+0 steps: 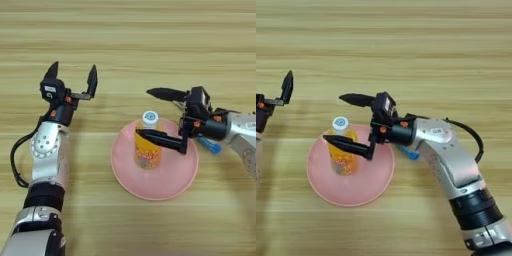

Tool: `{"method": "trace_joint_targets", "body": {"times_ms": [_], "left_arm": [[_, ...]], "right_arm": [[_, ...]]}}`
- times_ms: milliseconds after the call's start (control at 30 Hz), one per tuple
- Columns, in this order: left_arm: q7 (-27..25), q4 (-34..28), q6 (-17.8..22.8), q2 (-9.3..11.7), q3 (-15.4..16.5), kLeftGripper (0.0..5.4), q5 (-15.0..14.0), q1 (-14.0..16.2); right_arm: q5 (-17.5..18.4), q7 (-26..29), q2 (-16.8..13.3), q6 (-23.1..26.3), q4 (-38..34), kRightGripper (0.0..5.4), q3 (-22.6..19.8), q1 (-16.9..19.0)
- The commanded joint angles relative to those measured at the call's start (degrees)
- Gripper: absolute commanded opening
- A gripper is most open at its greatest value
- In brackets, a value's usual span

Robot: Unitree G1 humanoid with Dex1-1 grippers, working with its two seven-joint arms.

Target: Move the objects on the table

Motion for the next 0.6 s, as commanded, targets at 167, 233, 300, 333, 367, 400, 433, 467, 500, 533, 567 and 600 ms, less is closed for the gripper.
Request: {"method": "trace_joint_targets", "body": {"times_ms": [167, 233, 300, 333, 367, 400, 433, 467, 500, 533, 567, 600], "left_arm": [[0.0, 0.7, -0.8, -0.1, -0.3, 5.38, 0.6, -0.8], [0.0, 0.9, -0.8, -0.1, -0.4, 5.38, 0.6, -0.9], [0.0, 1.0, -0.9, -0.1, -0.4, 5.38, 0.7, -0.9], [-0.1, 1.1, -0.9, 0.0, -0.5, 5.38, 0.7, -0.9], [-0.2, 1.1, -0.9, 0.0, -0.5, 5.4, 0.7, -0.9], [-0.2, 1.1, -0.9, 0.0, -0.5, 5.4, 0.6, -0.9], [-0.2, 1.1, -0.9, 0.0, -0.5, 5.4, 0.6, -0.9], [-0.2, 1.2, -1.0, 0.0, -0.5, 5.4, 0.6, -0.9], [-0.2, 1.2, -1.0, 0.0, -0.5, 5.4, 0.6, -0.9], [-0.2, 1.2, -1.0, 0.0, -0.5, 5.4, 0.6, -0.9], [-0.2, 1.2, -1.0, 0.0, -0.5, 5.4, 0.6, -0.9], [-0.2, 1.2, -1.0, 0.1, -0.5, 5.4, 0.6, -0.9]], "right_arm": [[-8.4, 1.6, -2.7, -1.4, 2.4, 5.4, 4.0, 0.2], [-10.1, 1.4, -2.4, -1.6, 3.6, 5.4, 4.9, 0.0], [-10.7, 1.5, -2.0, -1.6, 4.2, 5.4, 5.3, -0.1], [-10.9, 1.7, -1.9, -1.5, 4.3, 5.4, 5.5, 0.0], [-11.0, 2.0, -1.8, -1.4, 4.1, 5.23, 5.7, 0.0], [-11.2, 2.3, -1.9, -1.3, 4.1, 5.15, 6.0, 0.2], [-11.6, 2.5, -2.0, -1.4, 4.0, 4.98, 6.4, 0.3], [-11.6, 2.9, -2.1, -1.6, 4.0, 4.88, 6.7, 0.5], [-11.5, 3.0, -2.0, -1.8, 3.9, 4.84, 6.8, 0.7], [-11.4, 2.8, -1.6, -1.8, 3.9, 4.69, 6.6, 0.7], [-11.3, 2.7, -1.3, -1.8, 4.0, 4.61, 6.4, 0.6], [-11.2, 2.6, -1.1, -1.8, 4.0, 4.5, 6.2, 0.6]]}}
